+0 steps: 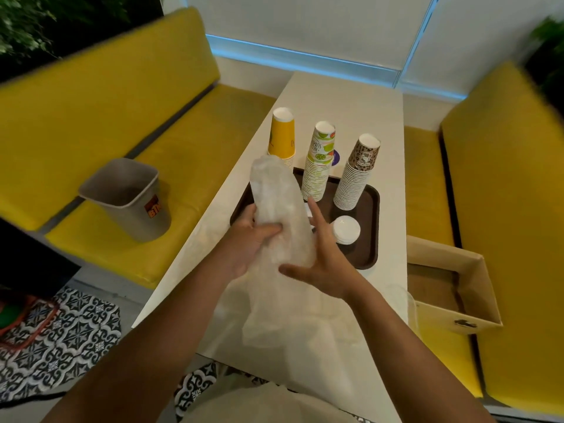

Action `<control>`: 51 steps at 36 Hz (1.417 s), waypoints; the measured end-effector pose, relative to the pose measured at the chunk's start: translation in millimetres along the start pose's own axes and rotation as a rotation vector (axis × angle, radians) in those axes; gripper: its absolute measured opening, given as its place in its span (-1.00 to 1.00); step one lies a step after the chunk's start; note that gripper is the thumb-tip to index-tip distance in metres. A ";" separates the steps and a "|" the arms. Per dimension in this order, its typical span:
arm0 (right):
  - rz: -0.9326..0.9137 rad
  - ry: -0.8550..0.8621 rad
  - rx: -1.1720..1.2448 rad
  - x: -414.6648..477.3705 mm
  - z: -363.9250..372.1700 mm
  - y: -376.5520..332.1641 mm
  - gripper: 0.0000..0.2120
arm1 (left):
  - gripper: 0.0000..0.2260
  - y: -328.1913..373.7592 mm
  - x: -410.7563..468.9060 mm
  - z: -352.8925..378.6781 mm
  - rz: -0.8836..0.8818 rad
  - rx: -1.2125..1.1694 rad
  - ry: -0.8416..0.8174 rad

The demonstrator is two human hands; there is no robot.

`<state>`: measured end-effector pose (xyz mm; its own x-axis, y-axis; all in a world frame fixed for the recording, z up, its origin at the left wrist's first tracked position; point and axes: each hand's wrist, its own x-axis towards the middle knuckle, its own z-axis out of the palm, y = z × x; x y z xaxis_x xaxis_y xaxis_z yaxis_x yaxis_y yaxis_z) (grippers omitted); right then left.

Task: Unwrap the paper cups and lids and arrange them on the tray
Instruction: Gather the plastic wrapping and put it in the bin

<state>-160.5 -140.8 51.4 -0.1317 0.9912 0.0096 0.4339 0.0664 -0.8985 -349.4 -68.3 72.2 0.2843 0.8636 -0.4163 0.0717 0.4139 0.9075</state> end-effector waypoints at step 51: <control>0.183 0.123 0.681 30.1 -47.2 -23.0 -0.19 | -0.27 27.1 6.8 -18.0 0.142 -0.022 -0.257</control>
<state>-132.4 -107.2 93.1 0.0090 0.9880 -0.1541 -0.2186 -0.1484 -0.9645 -362.8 -46.0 93.0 0.5231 0.8134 -0.2545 -0.0064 0.3024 0.9532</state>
